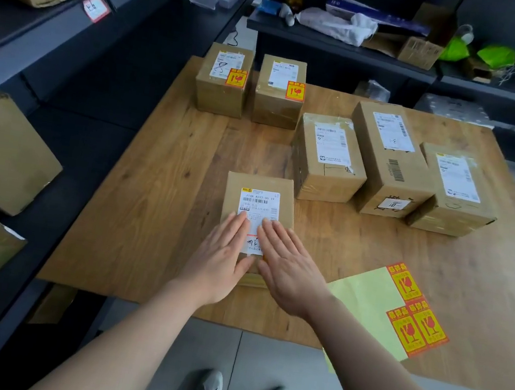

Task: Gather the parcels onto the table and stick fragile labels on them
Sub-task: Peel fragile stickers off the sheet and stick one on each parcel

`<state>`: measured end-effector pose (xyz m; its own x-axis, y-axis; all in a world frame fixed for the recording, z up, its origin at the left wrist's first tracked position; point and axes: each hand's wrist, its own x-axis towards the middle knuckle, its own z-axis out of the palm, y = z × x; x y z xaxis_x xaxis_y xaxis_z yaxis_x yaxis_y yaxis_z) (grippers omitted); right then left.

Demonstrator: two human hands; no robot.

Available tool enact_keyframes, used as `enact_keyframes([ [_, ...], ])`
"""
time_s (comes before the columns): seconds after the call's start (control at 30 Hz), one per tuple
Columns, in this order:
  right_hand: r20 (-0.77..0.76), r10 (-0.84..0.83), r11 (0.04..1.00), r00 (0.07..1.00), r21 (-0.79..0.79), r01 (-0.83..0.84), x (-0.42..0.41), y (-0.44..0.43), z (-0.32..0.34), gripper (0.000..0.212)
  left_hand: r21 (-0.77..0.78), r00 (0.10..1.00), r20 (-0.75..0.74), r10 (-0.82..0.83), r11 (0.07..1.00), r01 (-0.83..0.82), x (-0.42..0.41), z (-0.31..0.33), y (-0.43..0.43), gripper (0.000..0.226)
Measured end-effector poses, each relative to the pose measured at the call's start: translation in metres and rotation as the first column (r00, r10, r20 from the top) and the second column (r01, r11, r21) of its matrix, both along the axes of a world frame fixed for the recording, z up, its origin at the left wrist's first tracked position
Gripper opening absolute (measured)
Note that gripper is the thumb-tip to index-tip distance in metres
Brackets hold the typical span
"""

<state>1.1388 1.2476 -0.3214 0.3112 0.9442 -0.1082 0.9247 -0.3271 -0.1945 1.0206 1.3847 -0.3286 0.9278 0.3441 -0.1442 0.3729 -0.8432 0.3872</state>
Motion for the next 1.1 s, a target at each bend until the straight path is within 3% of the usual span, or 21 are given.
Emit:
enact_keyframes([
  [0.33,-0.115,-0.252,0.966,0.961,-0.082,0.244,0.018,-0.022,0.007,0.061,0.004,0.998,-0.028,0.056,0.998,-0.056,-0.009,0.010,0.004,0.074],
  [0.43,-0.232,-0.445,0.892,0.865,-0.029,0.451,0.011,-0.022,0.011,0.057,-0.131,0.986,-0.040,0.164,0.977,-0.168,-0.015,0.020,0.010,0.082],
  [0.53,-0.400,-0.550,0.796,0.733,0.013,0.605,0.002,-0.016,0.015,0.038,-0.308,0.967,-0.030,0.254,0.918,-0.251,-0.013,0.032,0.014,0.064],
  [0.67,-0.499,-0.534,0.732,0.683,0.131,0.668,-0.001,-0.006,0.024,0.028,-0.331,0.946,0.069,0.317,0.902,-0.278,-0.008,0.049,0.022,0.048],
  [0.8,-0.519,-0.472,0.686,0.713,0.292,0.667,0.019,0.011,0.063,0.021,-0.408,0.919,0.177,0.353,0.876,-0.258,0.008,0.075,0.039,0.042],
  [1.1,-0.533,-0.387,0.628,0.752,0.445,0.638,0.145,0.050,0.158,0.021,-0.445,0.851,0.401,0.338,0.884,-0.141,0.138,0.170,0.081,0.044],
])
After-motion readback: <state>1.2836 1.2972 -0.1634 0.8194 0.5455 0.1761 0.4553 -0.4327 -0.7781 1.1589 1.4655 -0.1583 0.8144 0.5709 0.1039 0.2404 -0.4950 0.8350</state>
